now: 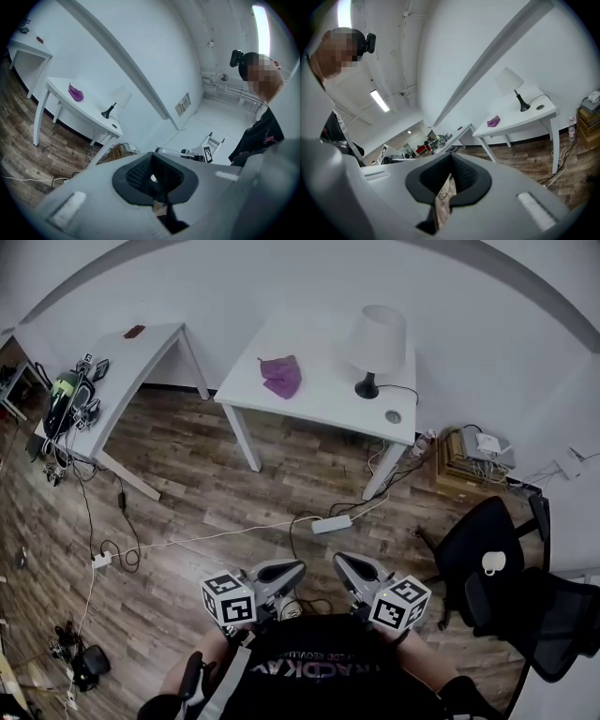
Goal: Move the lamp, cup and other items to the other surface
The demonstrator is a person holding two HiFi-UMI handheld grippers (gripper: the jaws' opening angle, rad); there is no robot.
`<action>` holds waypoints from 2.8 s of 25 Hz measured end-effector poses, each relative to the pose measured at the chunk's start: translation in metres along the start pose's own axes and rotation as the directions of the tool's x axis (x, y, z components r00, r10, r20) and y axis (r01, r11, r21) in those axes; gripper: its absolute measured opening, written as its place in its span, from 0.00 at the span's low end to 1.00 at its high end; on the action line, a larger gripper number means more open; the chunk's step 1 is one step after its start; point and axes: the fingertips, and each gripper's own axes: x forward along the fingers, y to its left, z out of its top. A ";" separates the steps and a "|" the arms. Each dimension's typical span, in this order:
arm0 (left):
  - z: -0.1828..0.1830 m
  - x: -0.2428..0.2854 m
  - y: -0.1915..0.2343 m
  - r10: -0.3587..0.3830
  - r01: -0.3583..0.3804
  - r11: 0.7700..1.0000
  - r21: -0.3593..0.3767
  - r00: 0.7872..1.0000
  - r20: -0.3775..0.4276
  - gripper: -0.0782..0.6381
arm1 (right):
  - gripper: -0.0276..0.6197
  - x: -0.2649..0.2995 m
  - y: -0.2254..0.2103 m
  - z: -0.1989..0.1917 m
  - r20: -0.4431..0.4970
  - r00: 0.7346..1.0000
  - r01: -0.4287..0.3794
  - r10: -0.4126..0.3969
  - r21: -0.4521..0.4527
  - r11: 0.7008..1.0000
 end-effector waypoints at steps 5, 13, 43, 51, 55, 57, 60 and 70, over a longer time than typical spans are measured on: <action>-0.003 0.001 -0.001 -0.013 0.013 1.000 0.001 1.000 -0.020 0.11 | 0.05 -0.004 0.000 -0.002 0.018 1.000 0.020 -0.020 0.002 1.000; -0.009 -0.002 0.000 -0.005 0.006 1.000 0.008 1.000 -0.021 0.11 | 0.05 -0.006 0.005 -0.006 0.008 1.000 0.027 -0.027 -0.012 1.000; -0.007 -0.028 0.033 0.027 -0.024 0.997 -0.068 0.999 0.036 0.11 | 0.05 0.029 0.003 -0.005 -0.013 0.999 0.047 -0.047 0.003 0.999; -0.001 -0.049 0.051 0.028 -0.022 0.995 -0.100 0.998 0.060 0.11 | 0.05 0.050 0.002 0.001 0.008 0.996 0.090 -0.090 -0.009 0.996; 0.005 -0.060 0.053 0.013 -0.006 0.995 -0.102 0.998 0.066 0.11 | 0.05 0.061 0.010 0.005 0.013 0.995 0.099 -0.099 -0.027 0.995; 0.009 -0.066 0.055 0.014 -0.006 0.995 -0.096 0.997 0.074 0.11 | 0.05 0.066 0.013 0.009 0.021 0.995 0.102 -0.101 -0.039 0.994; 0.018 -0.075 0.061 0.026 -0.016 0.995 -0.095 0.995 0.098 0.11 | 0.05 0.075 0.017 0.015 0.026 0.995 0.098 -0.097 -0.046 0.994; 0.045 -0.122 0.077 0.152 -0.132 0.986 -0.106 0.964 0.216 0.11 | 0.05 0.126 0.017 0.055 0.023 0.999 0.034 -0.031 -0.113 0.993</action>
